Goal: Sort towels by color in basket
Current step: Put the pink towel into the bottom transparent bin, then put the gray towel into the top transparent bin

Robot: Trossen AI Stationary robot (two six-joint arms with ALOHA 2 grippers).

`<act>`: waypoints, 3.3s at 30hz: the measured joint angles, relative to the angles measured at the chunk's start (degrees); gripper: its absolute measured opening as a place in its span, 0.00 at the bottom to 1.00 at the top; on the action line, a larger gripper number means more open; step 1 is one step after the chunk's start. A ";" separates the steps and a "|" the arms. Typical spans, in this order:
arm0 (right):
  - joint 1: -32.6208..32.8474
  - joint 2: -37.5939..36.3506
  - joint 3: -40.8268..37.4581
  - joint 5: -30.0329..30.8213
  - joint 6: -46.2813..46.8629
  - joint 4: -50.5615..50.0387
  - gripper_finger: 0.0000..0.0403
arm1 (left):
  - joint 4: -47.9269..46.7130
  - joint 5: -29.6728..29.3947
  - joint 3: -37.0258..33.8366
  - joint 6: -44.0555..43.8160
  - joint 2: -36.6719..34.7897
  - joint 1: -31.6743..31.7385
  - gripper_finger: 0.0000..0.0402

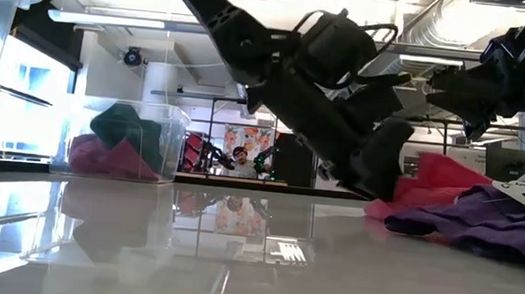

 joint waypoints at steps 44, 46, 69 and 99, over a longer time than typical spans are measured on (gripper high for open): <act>0.00 4.50 0.00 -0.46 -1.79 -0.09 0.34 | -67.29 -38.24 4.94 -50.67 -44.91 -41.76 0.01; -0.01 4.48 0.00 -0.45 -1.76 -0.09 0.34 | -73.34 -36.29 4.94 -63.56 -45.37 -45.23 0.01; -0.02 4.48 0.00 0.26 -4.13 0.02 0.34 | -82.46 -10.60 -9.08 -114.36 -42.68 -57.35 0.01; -0.02 4.48 0.00 -0.28 -3.67 -0.02 0.34 | -90.20 -14.12 -1.49 -114.21 -44.84 -55.28 0.34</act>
